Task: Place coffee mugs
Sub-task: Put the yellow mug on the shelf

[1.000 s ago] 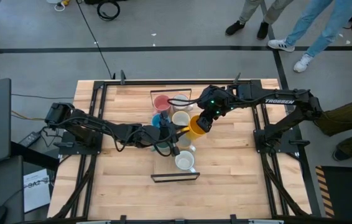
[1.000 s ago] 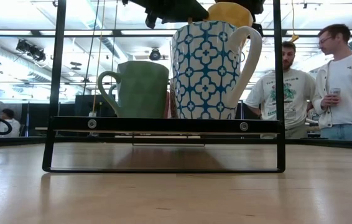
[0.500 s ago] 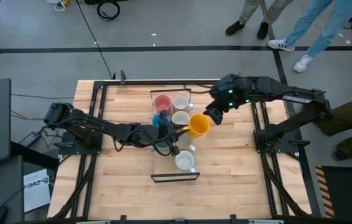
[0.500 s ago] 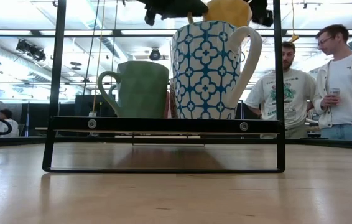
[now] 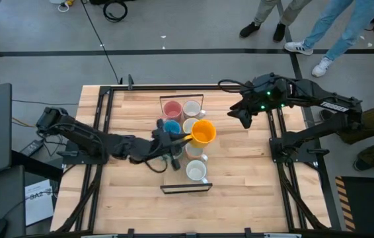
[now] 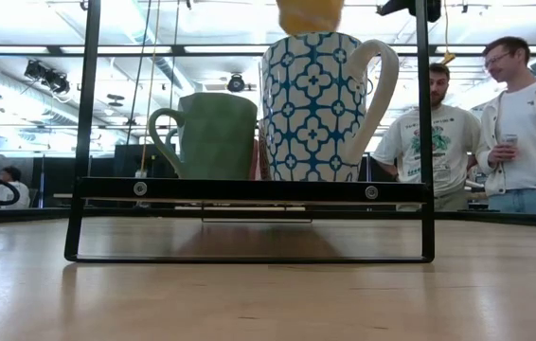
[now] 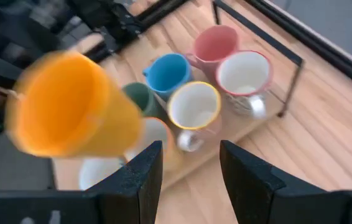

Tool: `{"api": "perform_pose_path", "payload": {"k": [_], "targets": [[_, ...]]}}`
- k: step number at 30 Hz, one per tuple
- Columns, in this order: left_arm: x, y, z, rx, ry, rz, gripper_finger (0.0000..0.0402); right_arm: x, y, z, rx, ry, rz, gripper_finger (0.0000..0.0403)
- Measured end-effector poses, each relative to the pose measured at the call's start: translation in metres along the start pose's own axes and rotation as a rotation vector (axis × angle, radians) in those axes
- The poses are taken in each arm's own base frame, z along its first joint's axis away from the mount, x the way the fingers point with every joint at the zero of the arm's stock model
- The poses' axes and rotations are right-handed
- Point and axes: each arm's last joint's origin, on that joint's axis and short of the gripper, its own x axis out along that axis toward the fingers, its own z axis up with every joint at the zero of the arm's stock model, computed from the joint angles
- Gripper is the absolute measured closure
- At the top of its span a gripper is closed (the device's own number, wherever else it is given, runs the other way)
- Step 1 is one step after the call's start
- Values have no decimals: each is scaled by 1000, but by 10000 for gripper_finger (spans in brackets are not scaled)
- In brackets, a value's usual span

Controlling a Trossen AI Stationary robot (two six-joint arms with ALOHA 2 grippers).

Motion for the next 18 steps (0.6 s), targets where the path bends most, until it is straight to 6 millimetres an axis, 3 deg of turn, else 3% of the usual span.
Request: {"api": "perform_pose_path", "payload": {"k": [9,14,18], "targets": [[-67,-19,23,-15,-17,73,340,0,3,-9,-31,32,-73,237],[-103,-39,18,-2,-1,116,340,0,6,-9,-40,25,-55,238],[-122,-50,2,-27,33,122,340,0,8,-10,-41,28,-47,238]]}}
